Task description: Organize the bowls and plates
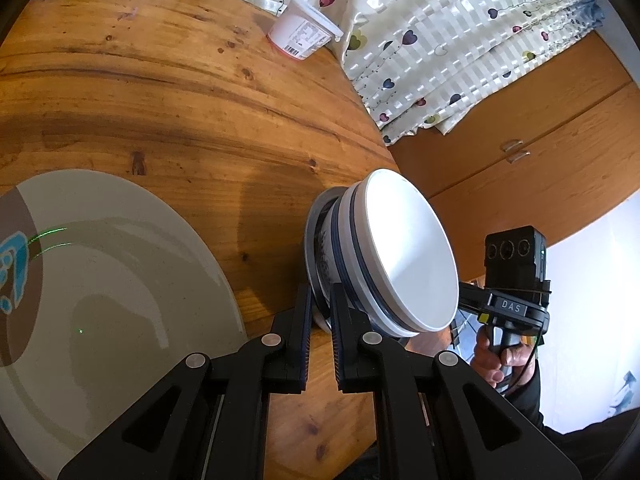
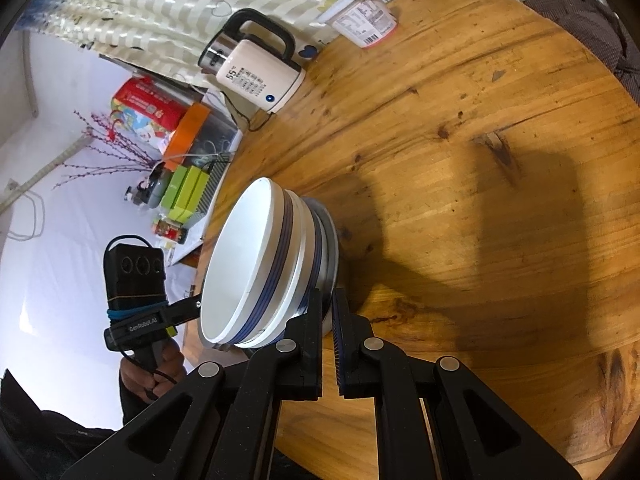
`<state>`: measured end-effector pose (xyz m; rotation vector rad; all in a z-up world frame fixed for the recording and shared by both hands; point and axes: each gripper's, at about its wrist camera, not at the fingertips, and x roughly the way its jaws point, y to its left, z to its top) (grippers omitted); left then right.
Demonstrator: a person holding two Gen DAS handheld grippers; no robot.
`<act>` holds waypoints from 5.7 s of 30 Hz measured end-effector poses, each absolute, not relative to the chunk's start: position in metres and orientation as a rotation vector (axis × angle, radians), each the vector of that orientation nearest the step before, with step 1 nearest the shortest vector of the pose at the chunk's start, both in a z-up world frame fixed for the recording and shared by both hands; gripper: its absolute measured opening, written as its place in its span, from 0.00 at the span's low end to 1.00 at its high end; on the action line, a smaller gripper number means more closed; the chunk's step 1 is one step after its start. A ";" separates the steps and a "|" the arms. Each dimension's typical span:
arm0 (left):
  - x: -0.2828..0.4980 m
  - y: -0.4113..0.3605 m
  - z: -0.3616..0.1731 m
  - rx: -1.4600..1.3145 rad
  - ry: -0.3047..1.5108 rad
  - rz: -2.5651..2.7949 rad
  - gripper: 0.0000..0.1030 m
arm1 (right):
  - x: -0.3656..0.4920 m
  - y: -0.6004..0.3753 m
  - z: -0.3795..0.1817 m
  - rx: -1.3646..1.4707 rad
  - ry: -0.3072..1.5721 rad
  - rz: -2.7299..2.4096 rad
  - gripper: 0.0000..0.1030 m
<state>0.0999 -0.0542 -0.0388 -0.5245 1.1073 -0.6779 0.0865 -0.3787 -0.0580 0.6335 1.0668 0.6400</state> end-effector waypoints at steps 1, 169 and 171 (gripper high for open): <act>0.100 -0.054 -0.038 -0.525 1.104 -0.678 0.09 | 0.087 -0.378 -0.057 0.631 1.065 0.641 0.07; -0.047 0.073 0.008 -0.355 0.827 -0.027 0.49 | 0.072 -0.184 0.000 -0.037 1.036 0.686 0.46; -0.050 0.068 0.009 -0.332 0.822 -0.022 0.52 | 0.067 -0.185 0.000 -0.038 1.029 0.673 0.46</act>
